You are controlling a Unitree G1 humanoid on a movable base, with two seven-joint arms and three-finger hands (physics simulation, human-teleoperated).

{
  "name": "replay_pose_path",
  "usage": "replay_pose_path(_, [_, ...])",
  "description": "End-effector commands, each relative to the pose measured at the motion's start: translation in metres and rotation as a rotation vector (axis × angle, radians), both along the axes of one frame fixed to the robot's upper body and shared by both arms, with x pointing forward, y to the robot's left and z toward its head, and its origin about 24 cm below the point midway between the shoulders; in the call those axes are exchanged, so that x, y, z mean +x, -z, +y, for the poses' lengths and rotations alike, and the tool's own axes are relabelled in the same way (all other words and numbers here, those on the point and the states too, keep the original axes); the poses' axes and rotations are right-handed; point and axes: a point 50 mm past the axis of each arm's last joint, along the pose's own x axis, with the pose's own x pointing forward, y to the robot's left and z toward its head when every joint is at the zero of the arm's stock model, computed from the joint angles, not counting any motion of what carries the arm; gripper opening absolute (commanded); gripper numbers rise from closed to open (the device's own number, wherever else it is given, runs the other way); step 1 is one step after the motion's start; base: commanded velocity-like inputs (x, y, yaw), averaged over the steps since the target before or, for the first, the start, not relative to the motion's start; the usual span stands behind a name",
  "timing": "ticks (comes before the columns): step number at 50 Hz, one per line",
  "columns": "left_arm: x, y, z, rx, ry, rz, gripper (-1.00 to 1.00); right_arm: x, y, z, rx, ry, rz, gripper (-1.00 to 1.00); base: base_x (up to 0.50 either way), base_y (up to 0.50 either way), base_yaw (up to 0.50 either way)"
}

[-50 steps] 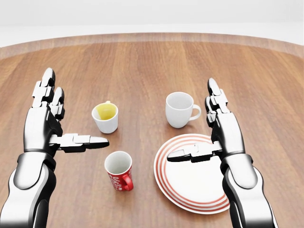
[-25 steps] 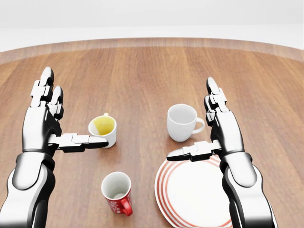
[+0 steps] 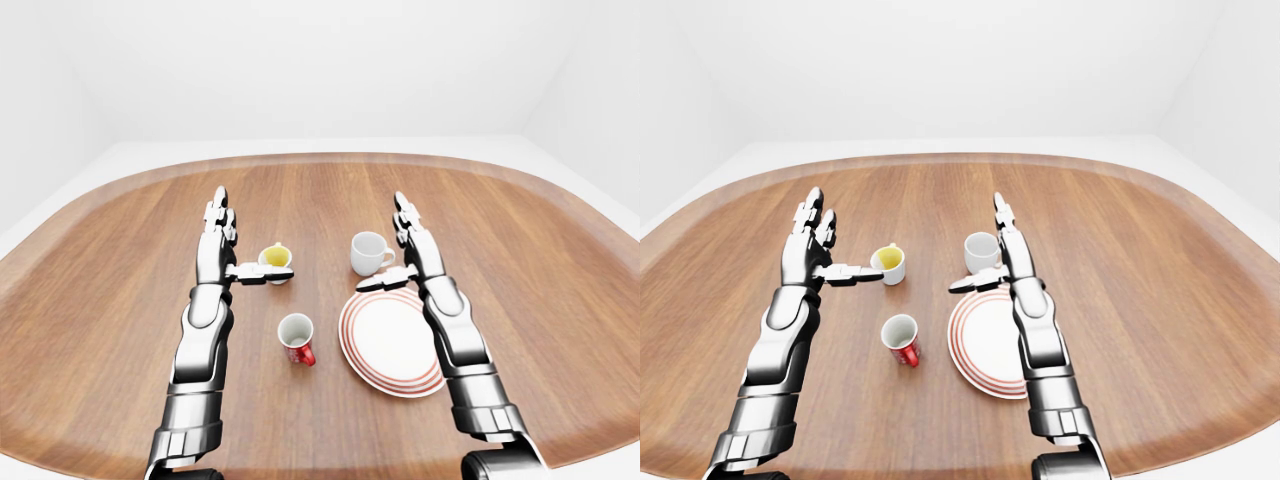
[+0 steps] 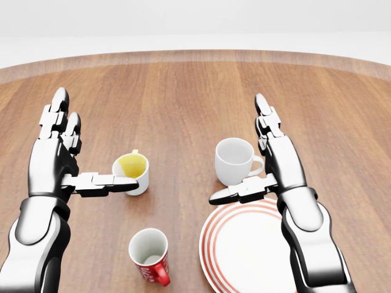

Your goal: Pick up the red mug and put it on the plate

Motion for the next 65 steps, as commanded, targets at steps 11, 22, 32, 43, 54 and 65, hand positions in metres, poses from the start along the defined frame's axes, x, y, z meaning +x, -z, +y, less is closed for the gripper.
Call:
replay_pose_path(11, [0.0, -0.001, 0.001, 0.0, 0.0, -0.005, 1.0, 0.017, -0.006, 0.022, -0.149, -0.104, 0.014, 1.0, 0.0, 0.0, 0.0])
replay_pose_path(22, [0.001, 0.0, 0.001, 0.001, 0.0, 0.001, 1.0, 0.021, -0.003, 0.03, -0.213, -0.141, 0.037, 1.0, 0.0, 0.0, 0.0])
replay_pose_path(32, [0.001, 0.0, 0.001, 0.002, 0.0, 0.0, 1.0, 0.022, 0.001, 0.049, -0.283, -0.214, 0.061, 1.0, 0.0, 0.0, 0.0])
replay_pose_path(43, [0.002, -0.002, 0.001, 0.003, 0.0, -0.004, 1.0, 0.025, 0.012, 0.064, -0.328, -0.256, 0.113, 1.0, 0.0, 0.0, 0.0])
replay_pose_path(54, [0.001, -0.002, 0.001, 0.004, 0.001, -0.007, 1.0, 0.025, 0.018, 0.079, -0.369, -0.301, 0.138, 1.0, 0.0, 0.0, 0.0])
replay_pose_path(65, [0.002, -0.002, 0.001, 0.005, 0.001, -0.003, 1.0, 0.025, 0.03, 0.092, -0.401, -0.334, 0.194, 1.0, 0.0, 0.0, 0.0])
